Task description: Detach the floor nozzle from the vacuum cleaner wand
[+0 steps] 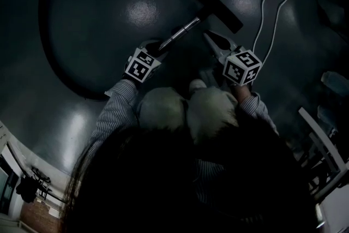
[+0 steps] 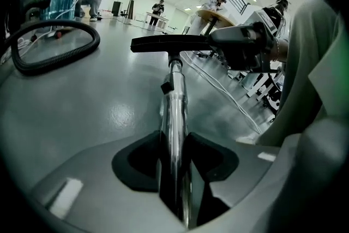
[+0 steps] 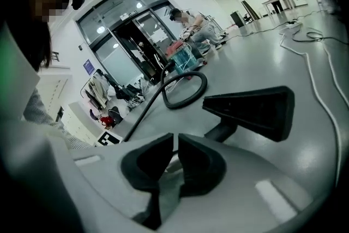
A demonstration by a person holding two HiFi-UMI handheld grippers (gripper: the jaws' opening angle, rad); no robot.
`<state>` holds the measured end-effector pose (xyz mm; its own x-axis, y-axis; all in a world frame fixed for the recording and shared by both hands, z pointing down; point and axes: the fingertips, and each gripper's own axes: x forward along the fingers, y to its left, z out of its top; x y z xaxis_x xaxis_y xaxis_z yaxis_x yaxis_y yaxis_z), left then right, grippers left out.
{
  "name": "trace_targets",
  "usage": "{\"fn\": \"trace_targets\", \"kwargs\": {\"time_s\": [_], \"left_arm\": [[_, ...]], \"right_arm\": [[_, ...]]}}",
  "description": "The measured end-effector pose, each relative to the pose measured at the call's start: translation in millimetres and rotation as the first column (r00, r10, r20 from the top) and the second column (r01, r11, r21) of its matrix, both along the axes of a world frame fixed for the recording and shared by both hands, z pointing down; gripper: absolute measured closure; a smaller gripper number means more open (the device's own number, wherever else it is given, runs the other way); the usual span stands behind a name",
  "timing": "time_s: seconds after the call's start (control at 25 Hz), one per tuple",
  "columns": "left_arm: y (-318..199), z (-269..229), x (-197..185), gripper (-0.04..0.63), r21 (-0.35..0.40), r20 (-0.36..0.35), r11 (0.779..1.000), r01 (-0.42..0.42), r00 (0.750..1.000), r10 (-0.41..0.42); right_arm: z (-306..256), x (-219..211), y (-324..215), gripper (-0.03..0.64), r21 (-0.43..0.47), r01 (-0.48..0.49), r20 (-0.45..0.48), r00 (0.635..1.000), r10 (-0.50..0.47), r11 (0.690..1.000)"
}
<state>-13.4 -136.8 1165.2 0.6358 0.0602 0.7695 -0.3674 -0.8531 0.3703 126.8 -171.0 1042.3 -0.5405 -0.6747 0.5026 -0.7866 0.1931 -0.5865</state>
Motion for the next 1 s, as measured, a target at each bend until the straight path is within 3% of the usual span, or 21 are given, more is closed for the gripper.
{"fn": "trace_targets", "kwargs": {"time_s": [0.16,0.24,0.36,0.48,0.64,0.84,1.0], "left_arm": [[-14,-46,-1,0.419,0.01,-0.024,1.0,0.012,1.0,-0.012],[-17,-78,1,0.419,0.016,-0.042,1.0,0.006,0.999,-0.005],[-27,-128,19,0.419,0.04,-0.086,0.999,0.016,0.996,-0.013],[-29,-183,38,0.419,0.069,-0.133,0.997,0.025,0.991,-0.016],[-33,-258,37,0.419,0.095,-0.171,0.995,0.039,0.985,-0.022],[-29,-368,35,0.419,0.111,-0.211,0.989,0.097,0.975,-0.072],[-20,-467,29,0.419,0.129,-0.236,0.98,0.154,0.964,-0.121]], "right_arm": [[-31,8,-14,0.591,-0.022,-0.056,-0.064,0.996,0.054,0.998],[-51,11,-20,0.527,-0.035,-0.102,-0.068,0.993,0.1,0.994],[-96,28,-43,0.45,-0.021,-0.21,0.068,0.975,0.211,0.977],[-160,46,-74,0.408,0.051,-0.3,0.159,0.944,0.289,0.953],[-262,22,-108,0.398,0.155,-0.293,0.274,0.93,0.244,0.944],[-392,-6,-106,0.434,0.23,-0.244,0.367,0.918,0.149,0.942],[-500,-28,-97,0.446,0.287,-0.198,0.35,0.932,0.09,0.937]]}}
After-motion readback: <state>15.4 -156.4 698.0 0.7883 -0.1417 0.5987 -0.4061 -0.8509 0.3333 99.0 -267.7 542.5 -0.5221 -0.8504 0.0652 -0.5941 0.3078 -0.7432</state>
